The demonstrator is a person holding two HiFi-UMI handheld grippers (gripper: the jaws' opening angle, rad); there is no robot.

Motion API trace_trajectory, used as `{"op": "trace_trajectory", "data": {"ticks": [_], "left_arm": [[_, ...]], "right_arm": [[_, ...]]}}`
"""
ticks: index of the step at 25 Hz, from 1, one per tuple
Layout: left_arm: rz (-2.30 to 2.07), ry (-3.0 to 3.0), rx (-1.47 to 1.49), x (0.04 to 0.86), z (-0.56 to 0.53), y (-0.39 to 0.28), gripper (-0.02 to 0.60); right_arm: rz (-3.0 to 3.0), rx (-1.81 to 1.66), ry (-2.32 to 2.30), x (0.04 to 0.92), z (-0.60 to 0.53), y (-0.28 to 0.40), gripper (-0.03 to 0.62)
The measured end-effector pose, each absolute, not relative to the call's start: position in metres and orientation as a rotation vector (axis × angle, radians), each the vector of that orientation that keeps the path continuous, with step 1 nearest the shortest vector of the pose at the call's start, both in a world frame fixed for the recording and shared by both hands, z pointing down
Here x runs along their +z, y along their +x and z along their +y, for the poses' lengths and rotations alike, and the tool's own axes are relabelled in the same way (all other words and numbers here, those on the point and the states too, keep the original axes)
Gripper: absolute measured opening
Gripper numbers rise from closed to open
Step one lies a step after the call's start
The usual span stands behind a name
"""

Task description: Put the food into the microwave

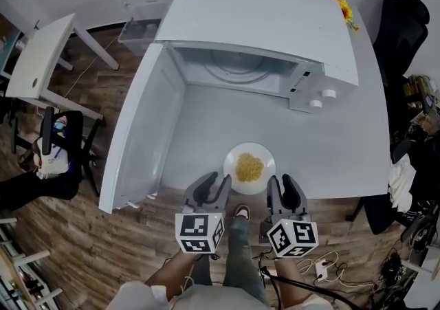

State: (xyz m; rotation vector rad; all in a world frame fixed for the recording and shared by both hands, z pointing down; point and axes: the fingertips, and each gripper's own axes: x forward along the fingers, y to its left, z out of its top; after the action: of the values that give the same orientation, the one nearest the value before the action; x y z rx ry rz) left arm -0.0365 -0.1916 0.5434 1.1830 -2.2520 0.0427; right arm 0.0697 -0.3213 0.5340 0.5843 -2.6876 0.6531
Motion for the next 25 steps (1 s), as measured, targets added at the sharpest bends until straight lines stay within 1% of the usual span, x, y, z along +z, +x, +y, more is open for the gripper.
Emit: {"op": "trace_trajectory", "data": {"ticks": [7,16,25], "left_arm": [[-2.143,1.14,0.006,0.59,-0.198,-0.039,0.294],[-2.05,1.049,0.048,0.618,-0.198,-0.044,0.295],[-1.98,0.996,0.104,0.63,-0.205,-0.04,0.295]], "right_arm": [[-2.603,0.737,0.609,0.587,-0.329,0.074,0.132],[-2.489,0.79,0.582,0.605,-0.332,0.07,0.129],[-2.372,0.74,0.574,0.62,-0.329,0.07,0.127]]}}
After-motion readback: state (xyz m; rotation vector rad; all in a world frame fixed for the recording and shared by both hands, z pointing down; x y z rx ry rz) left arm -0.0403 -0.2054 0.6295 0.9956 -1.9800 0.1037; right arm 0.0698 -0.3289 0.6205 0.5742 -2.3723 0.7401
